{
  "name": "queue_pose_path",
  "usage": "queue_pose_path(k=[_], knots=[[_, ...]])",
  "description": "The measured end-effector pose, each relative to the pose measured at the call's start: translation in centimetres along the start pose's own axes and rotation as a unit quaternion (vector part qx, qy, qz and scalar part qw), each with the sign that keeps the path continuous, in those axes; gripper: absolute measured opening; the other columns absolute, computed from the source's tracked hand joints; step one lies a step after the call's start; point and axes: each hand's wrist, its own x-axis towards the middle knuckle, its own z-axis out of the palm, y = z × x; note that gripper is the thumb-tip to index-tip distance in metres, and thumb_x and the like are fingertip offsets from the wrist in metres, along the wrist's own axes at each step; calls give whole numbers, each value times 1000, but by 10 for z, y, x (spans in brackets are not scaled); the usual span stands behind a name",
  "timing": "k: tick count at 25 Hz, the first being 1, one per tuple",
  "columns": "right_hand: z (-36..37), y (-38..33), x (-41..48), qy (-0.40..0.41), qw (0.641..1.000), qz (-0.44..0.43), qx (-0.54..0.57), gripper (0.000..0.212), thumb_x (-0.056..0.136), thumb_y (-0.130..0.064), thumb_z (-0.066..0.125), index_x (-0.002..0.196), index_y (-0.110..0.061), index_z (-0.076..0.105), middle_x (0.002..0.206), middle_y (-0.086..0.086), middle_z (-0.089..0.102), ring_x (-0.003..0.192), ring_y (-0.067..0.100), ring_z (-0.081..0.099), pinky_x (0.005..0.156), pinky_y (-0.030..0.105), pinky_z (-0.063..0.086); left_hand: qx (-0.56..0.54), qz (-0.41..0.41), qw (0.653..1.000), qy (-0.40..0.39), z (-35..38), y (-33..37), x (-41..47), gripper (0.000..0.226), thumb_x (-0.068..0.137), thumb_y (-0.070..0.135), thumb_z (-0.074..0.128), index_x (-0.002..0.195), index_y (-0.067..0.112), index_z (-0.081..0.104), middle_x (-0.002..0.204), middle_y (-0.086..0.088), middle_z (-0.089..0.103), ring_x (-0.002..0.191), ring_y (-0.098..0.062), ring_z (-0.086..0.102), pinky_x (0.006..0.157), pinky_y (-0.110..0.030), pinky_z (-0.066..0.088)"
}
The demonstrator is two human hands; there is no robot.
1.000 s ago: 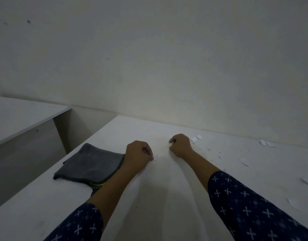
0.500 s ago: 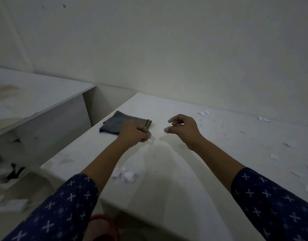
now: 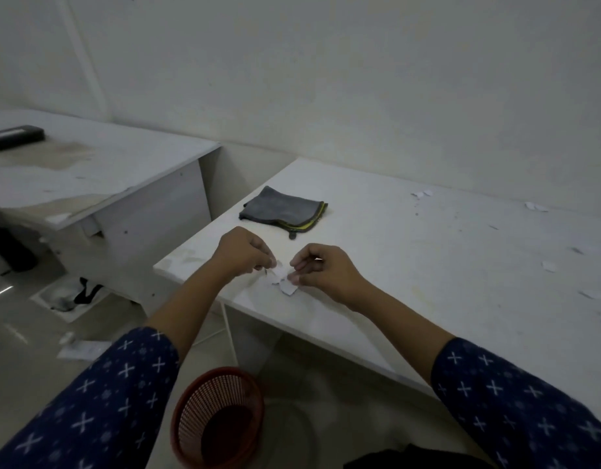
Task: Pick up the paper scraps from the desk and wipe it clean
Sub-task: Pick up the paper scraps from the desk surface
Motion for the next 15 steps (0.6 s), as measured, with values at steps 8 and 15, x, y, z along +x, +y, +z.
queue_pose_path(k=[8, 15], knots=[[-10, 6, -3, 85, 986, -61, -128, 9, 79, -7, 68, 88, -7, 67, 89, 2, 68, 78, 9, 62, 67, 5, 45, 104, 95, 988, 70, 27, 6, 8, 13, 83, 17, 64, 93, 18, 72, 104, -2, 68, 95, -15, 60, 85, -25, 46], [-108, 52, -2, 125, 944, 55, -299, 44, 94, -19, 50, 137, -10, 43, 140, 10, 47, 131, 24, 43, 109, 31, 32, 139, 225, 964, 28, 110, 68, 53, 35, 88, 19, 54, 124, 17, 55, 129, 0, 56, 120, -19, 49, 101, -32, 36]])
